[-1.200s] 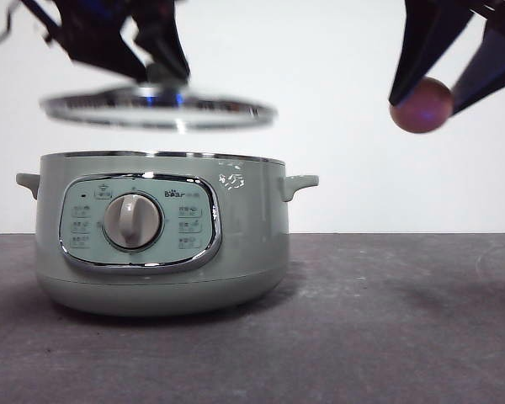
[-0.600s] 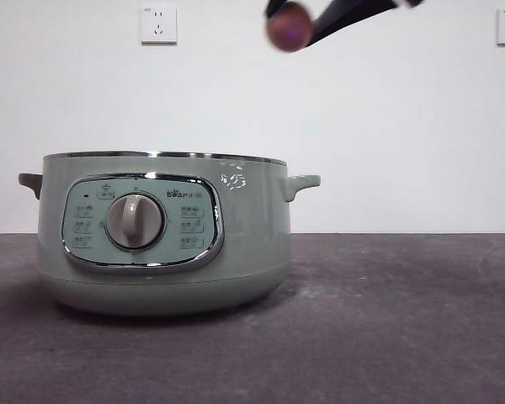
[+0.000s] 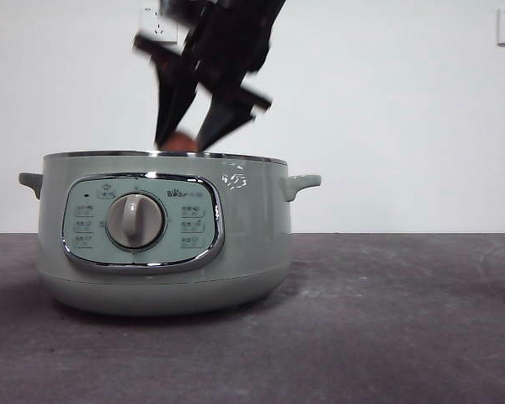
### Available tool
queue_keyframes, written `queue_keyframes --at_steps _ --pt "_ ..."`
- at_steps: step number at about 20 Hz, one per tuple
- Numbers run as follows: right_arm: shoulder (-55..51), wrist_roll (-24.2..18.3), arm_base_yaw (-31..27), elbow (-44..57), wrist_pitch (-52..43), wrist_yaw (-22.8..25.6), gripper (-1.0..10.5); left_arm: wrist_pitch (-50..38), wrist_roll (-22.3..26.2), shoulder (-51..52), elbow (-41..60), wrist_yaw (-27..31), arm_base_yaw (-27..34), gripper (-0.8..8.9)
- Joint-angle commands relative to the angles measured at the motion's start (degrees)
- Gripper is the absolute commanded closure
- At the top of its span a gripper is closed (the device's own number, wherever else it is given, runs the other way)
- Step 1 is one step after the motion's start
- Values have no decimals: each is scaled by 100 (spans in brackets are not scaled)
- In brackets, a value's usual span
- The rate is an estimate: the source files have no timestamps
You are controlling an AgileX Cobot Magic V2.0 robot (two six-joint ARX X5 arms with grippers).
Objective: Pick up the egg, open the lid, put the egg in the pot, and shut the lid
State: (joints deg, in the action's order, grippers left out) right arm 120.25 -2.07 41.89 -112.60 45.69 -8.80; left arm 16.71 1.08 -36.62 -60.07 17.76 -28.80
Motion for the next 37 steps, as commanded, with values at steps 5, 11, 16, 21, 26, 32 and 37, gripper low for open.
queue_keyframes --at_steps 5,11,16,21,26,32,37 --pt "678 -389 170 -31 -13 326 959 -155 70 79 -42 9 -11 822" --pt "802 -549 186 -31 -13 323 957 -72 72 76 -42 9 -11 822" --pt "802 -507 186 -31 -2 317 681 70 72 76 -42 9 -11 822" --pt "793 -319 186 -33 26 291 565 271 70 76 -42 9 -11 822" --pt "-83 0 87 -42 686 914 568 315 72 -63 -42 7 -11 822" --pt "-1834 24 -249 -42 1519 2288 568 234 57 -1176 -42 -490 -13 822" --pt "-2887 269 -551 -42 1589 2286 568 83 -9 -2166 -42 -927 -13 821"
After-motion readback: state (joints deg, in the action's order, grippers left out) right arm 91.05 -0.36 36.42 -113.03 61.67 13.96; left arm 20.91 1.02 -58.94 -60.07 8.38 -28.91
